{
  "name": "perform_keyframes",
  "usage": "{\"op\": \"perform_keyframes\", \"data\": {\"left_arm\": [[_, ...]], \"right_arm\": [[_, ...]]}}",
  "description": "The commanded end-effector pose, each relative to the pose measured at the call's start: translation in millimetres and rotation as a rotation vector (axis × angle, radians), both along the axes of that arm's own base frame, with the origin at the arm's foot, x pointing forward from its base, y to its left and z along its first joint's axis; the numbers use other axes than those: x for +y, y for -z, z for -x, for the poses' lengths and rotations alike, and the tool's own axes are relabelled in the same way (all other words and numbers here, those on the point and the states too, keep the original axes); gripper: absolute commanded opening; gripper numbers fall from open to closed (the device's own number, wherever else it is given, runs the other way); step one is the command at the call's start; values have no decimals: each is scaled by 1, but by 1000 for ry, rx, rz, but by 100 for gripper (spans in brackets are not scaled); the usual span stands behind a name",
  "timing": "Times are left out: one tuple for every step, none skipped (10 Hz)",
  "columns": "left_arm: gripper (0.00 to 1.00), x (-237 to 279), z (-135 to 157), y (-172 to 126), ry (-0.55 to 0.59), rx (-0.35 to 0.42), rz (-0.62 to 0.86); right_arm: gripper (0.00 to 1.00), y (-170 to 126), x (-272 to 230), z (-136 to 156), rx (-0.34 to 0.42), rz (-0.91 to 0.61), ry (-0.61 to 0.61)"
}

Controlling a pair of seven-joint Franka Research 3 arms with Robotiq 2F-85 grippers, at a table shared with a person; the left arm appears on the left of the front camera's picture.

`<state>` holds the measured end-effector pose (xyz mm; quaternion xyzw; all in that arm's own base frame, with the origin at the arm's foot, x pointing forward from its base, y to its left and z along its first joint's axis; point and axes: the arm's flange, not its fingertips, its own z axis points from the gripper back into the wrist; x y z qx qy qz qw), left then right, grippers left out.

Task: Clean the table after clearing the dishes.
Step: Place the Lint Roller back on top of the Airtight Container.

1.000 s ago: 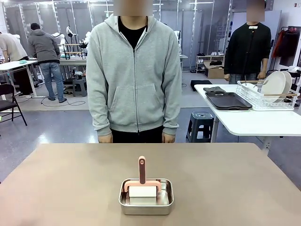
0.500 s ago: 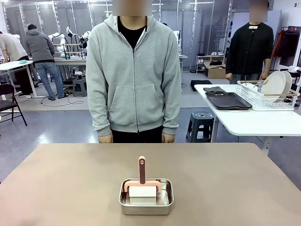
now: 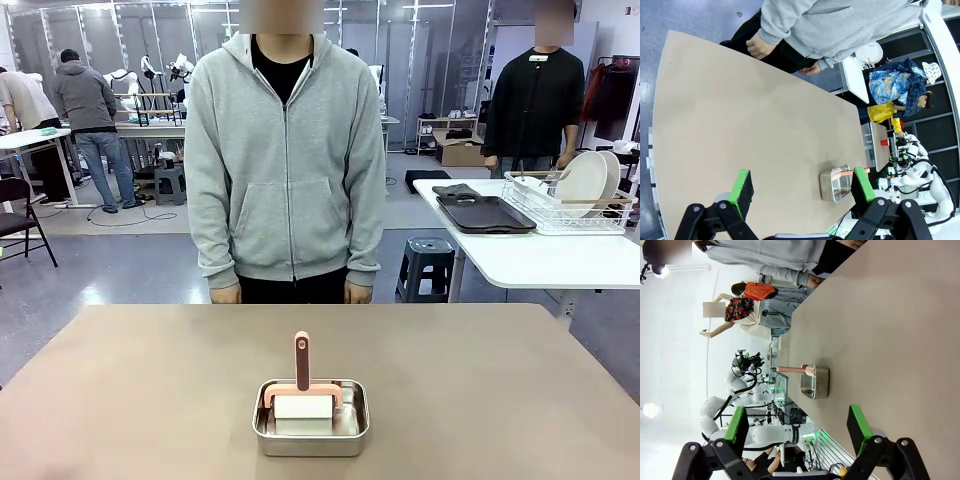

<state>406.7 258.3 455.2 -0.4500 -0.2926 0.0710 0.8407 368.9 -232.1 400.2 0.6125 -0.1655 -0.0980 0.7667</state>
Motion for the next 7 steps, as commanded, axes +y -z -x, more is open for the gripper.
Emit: {"op": "perform_keyframes", "data": {"left_arm": [[100, 2, 0, -3, 5, -3, 0], [100, 2, 0, -3, 5, -3, 0], [100, 2, 0, -3, 5, -3, 0], [100, 2, 0, -3, 5, -3, 0], [100, 2, 0, -3, 5, -3, 0], [100, 2, 0, -3, 5, -3, 0], [100, 2, 0, -3, 5, -3, 0]], "right_arm": [[100, -3, -1, 0, -9, -4, -2], [100, -3, -1, 0, -9, -4, -2], [100, -3, -1, 0, -9, -4, -2], [100, -3, -1, 0, -9, -4, -2], [100, -3, -1, 0, -9, -4, -2], [100, -3, -1, 0, -9, -4, -2], [100, -3, -1, 0, -9, -4, -2]]}}
